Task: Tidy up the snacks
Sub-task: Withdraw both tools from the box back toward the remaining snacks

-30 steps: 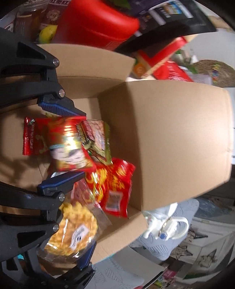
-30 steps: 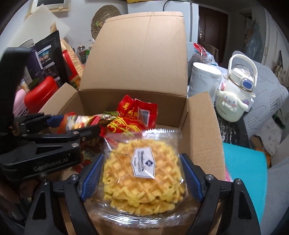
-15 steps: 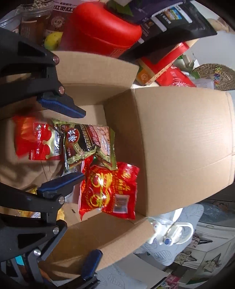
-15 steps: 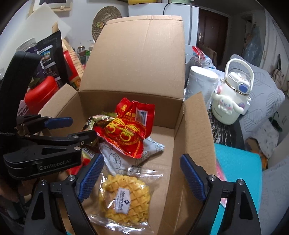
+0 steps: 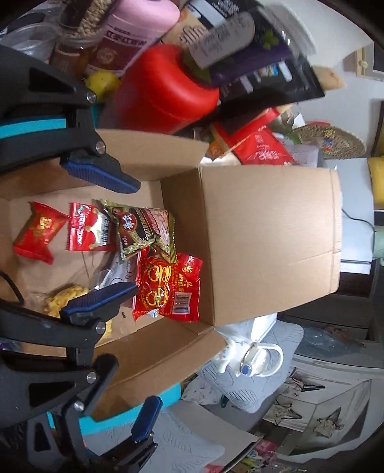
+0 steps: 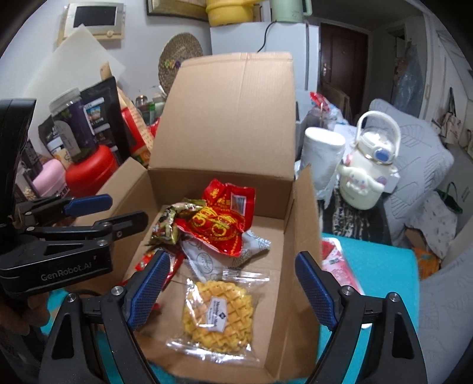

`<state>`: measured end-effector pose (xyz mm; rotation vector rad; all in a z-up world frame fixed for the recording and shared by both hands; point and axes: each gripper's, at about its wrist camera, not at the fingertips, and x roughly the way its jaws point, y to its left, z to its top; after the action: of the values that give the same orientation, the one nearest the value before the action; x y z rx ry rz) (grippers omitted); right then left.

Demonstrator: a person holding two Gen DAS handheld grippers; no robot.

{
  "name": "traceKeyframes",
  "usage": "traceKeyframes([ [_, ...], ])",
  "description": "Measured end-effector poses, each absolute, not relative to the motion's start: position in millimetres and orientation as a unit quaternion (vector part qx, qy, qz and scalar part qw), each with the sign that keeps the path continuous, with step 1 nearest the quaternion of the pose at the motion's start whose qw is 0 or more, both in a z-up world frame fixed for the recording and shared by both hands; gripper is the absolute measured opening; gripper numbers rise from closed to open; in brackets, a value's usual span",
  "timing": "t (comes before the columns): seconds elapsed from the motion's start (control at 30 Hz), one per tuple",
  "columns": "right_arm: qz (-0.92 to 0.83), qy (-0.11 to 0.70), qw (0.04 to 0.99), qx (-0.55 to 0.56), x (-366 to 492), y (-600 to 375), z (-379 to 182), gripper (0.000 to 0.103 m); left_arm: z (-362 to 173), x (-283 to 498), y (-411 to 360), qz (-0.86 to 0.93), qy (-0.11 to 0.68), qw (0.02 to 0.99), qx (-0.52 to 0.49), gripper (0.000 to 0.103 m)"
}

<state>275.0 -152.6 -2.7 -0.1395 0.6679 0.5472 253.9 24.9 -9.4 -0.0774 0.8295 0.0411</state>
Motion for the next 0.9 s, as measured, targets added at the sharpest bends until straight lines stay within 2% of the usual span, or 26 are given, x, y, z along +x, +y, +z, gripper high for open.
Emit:
traceKeyframes([
  [0.53,0.277,0.224,0.933,-0.059,178.1,-167.4,76.9,0.088,83.2,153.2,18.3,0.028,0.291,0.956,-0.031,0.062],
  [0.9,0.27,0.19,0.942,-0.058,114.0,-181.9,90.6,0.087,106.4,89.7,4.7,0.019,0.26,0.965,0.003,0.062],
])
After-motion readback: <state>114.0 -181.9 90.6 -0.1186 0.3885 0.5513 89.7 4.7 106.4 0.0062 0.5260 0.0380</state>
